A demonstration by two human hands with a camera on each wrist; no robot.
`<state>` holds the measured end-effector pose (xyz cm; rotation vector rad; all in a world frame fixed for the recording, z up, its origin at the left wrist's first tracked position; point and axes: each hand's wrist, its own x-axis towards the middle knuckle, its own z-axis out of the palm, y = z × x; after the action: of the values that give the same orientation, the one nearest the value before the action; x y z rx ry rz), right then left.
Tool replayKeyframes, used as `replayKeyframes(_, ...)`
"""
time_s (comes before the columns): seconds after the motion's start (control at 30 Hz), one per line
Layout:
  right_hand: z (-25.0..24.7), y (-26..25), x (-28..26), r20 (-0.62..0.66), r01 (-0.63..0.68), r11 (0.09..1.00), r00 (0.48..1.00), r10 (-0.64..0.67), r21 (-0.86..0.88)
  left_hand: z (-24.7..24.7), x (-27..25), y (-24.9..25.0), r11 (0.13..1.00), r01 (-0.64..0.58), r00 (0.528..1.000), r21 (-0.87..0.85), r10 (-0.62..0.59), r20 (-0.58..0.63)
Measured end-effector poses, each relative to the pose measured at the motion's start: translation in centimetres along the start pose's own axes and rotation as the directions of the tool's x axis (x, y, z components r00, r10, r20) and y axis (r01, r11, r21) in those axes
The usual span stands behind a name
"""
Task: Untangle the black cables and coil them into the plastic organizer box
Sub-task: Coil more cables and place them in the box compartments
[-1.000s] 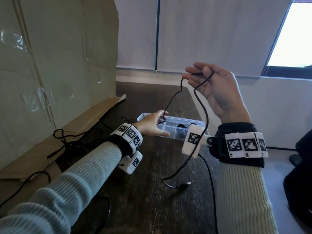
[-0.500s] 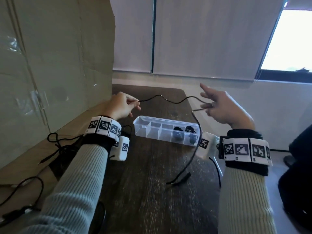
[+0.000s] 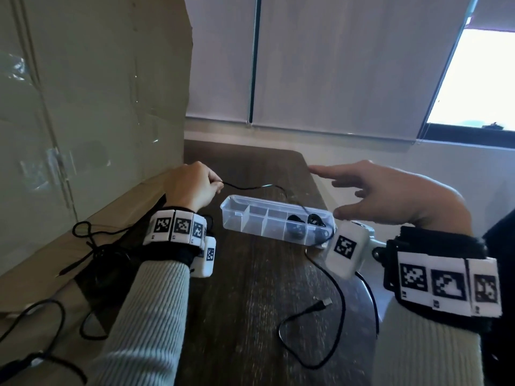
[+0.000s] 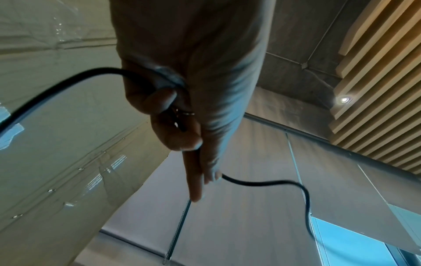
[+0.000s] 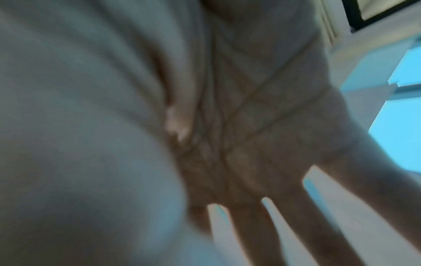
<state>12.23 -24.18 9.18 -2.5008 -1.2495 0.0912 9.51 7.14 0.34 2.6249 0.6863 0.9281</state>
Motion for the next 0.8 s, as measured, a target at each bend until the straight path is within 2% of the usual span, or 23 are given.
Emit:
replayKeyframes(0.07, -0.1, -0.5, -0.1, -0.087, 0.093, 0.990, 0.993, -0.084, 0.106, -0.2, -0.1, 0.2, 1.000, -0.009, 1.000, -0.003, 0.009, -0.028)
replayKeyframes(0.1, 0.0, -0.8, 0.1, -0.172, 0.138, 0.976, 0.979, -0.110, 0.167, -0.3, -0.1, 0.3, 1.000, -0.015, 0.999, -0.018, 0.015, -0.047)
replayKeyframes(0.17, 0.4, -1.1, 1.0, -0.357, 0.191, 0.947, 0.930, -0.090, 0.258, -0.6, -0.3, 0.6, 0.999, -0.013, 0.997, -0.036, 0.010, -0.080)
replayKeyframes(0.23, 0.8, -1.2, 2.0, -0.448, 0.178, 0.949, 0.893, -0.046, 0.259, -1.2, -0.5, 0.9, 0.996, -0.033, 0.995, -0.078, 0.026, -0.095)
replayKeyframes(0.3, 1.5, -1.3, 3.0, -0.429, 0.143, 0.964, 0.902, -0.034, 0.225, -2.2, -0.7, 1.8, 0.985, -0.127, 0.987, -0.118, 0.114, -0.110)
replayKeyframes(0.43, 3.6, -1.6, 6.0, -0.292, 0.132, 0.970, 0.954, -0.069, 0.203, -3.7, -1.3, 4.8, 0.928, -0.299, 0.948, -0.222, 0.262, -0.182)
replayKeyframes(0.57, 5.4, -1.2, 8.4, -0.277, 0.070, 0.990, 0.960, -0.033, 0.124, -3.1, -1.1, 6.0, 0.808, -0.393, 0.920, -0.439, 0.344, -0.191)
replayKeyframes(0.63, 5.2, -0.6, 8.5, -0.330, 0.057, 0.982, 0.944, 0.006, 0.183, -2.8, -1.2, 5.9, 0.728, -0.349, 0.929, -0.590, 0.354, -0.111)
replayKeyframes(0.67, 4.9, -0.3, 8.3, -0.370, 0.068, 0.960, 0.928, 0.039, 0.271, -2.7, -1.3, 5.7, 0.692, -0.308, 0.932, -0.653, 0.356, -0.062)
replayKeyframes(0.73, 4.0, 0.6, 7.8, -0.471, 0.116, 0.861, 0.869, 0.153, 0.494, -2.4, -1.5, 5.0, 0.649, -0.248, 0.928, -0.719, 0.371, 0.014)
replayKeyframes(0.8, 3.2, 1.5, 7.2, -0.524, 0.150, 0.770, 0.810, 0.263, 0.620, -1.8, -1.4, 4.3, 0.626, -0.240, 0.919, -0.742, 0.393, 0.034)
